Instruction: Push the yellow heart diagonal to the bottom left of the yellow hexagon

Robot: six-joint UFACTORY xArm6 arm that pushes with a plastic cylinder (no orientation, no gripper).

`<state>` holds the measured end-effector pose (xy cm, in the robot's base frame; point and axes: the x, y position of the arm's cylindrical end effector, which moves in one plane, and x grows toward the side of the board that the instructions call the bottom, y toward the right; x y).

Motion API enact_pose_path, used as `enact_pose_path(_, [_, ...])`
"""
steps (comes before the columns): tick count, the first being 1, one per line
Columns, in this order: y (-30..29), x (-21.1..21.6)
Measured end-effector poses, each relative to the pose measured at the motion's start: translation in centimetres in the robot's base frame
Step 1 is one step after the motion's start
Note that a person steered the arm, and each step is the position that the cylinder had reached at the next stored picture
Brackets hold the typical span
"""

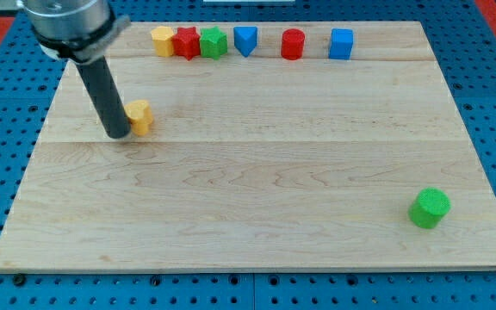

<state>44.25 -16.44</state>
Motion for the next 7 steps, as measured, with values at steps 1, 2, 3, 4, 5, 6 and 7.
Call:
enact_pose_path(1, [3.5, -0.8])
enact_pose_path(2, [4.7, -6.8])
enact_pose_path(3, [4.4, -5.6])
enact_pose_path(4, [8.7, -1.7])
enact_pose_path(5, [3.8, -1.2])
enact_pose_path(6, [-0.1, -7.2])
enact_pose_path(7, [-2.9, -8.6])
